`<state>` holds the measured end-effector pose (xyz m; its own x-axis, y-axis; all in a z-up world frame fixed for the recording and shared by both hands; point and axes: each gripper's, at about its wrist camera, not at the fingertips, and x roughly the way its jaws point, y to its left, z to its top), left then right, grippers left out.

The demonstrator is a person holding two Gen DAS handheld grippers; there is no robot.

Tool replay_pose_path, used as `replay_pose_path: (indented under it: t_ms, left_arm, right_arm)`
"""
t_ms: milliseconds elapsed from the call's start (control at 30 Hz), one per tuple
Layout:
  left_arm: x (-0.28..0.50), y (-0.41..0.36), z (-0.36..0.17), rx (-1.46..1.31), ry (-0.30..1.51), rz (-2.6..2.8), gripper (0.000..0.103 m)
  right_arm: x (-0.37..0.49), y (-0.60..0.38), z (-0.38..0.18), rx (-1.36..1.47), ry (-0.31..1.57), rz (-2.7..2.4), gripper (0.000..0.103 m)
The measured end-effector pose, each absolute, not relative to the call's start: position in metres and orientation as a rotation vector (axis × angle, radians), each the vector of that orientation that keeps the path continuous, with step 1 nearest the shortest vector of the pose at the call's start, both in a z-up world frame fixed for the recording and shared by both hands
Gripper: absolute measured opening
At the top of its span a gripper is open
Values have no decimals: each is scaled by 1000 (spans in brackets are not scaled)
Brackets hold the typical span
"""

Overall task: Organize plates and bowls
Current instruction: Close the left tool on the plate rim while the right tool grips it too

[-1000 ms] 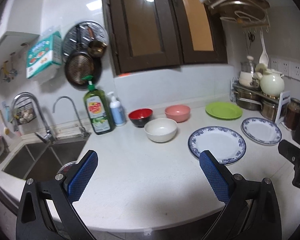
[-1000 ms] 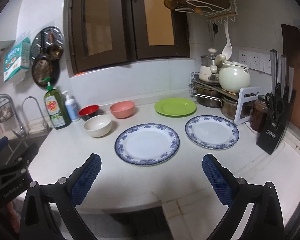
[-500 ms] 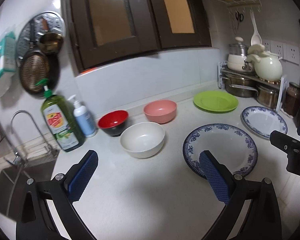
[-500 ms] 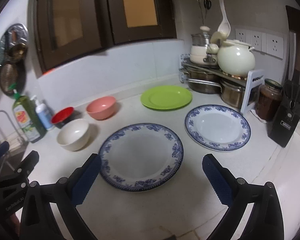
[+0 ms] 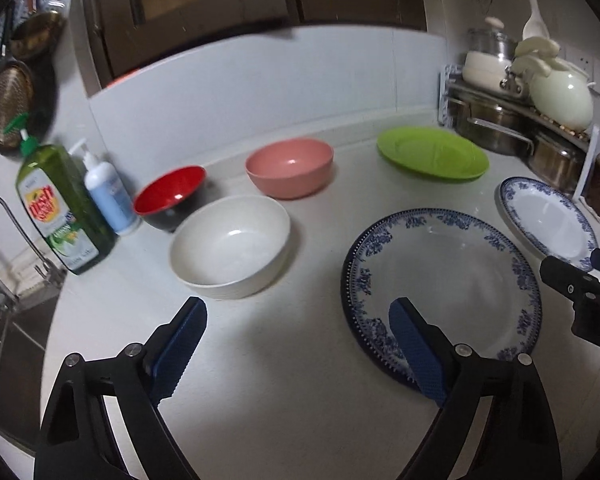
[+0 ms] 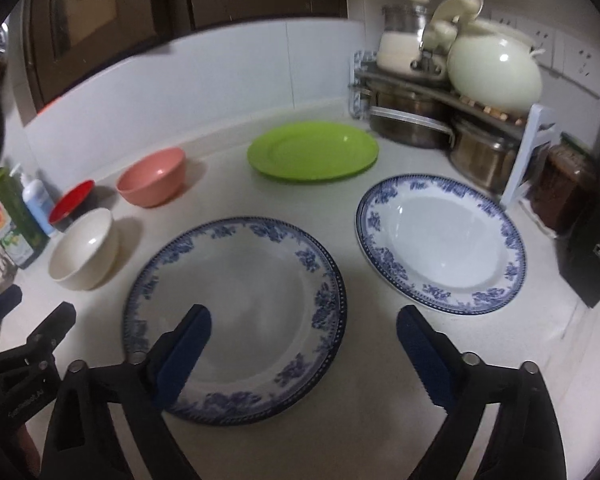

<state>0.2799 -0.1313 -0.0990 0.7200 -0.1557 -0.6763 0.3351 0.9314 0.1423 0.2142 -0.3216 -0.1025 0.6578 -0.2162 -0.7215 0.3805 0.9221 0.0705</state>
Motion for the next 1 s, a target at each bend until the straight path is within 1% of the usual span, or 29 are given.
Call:
replay_pose_path:
  t_ms: [100,233,367,433,533,667,733,867,900,1000]
  left_arm:
    - [291,-141,-111,268,761,-291,86]
    - [304,-154,-125,271,806,-303,82]
    - [317,-162,-138,264,850,-317,78]
    - [322,-166,-144,264,878,-324,74]
    - [328,-169,-152,263,914,-338,69]
    - [333,-170,-157,248,947,-349,65]
    - [335,-171,-160,248,959,-353,61]
    - [340,-173,-164,240,981,-367,57]
    - [341,-174,-165,236,989,-372,55]
    - [344,-176,-165,225,994,-378,54]
  right_arm:
    - [226,-333,-116,244,820,-331,86]
    - [239,-345,-131,262,861,-331,77]
    - [248,-352,-141,281,889,-320,72]
    - [252,-353,-146,285,901,-320,68]
    - [256,-356,-151,290,915,-315,63]
    - [261,-356,-154,286,924,-307,59]
    - [264,-356,-155,282,929,-308,54]
    - [268,-358,-158,280,942,-304,52]
    - [269,-358,-159,284,944,-303,49]
    - [271,-360,-161,286,952,-303,46]
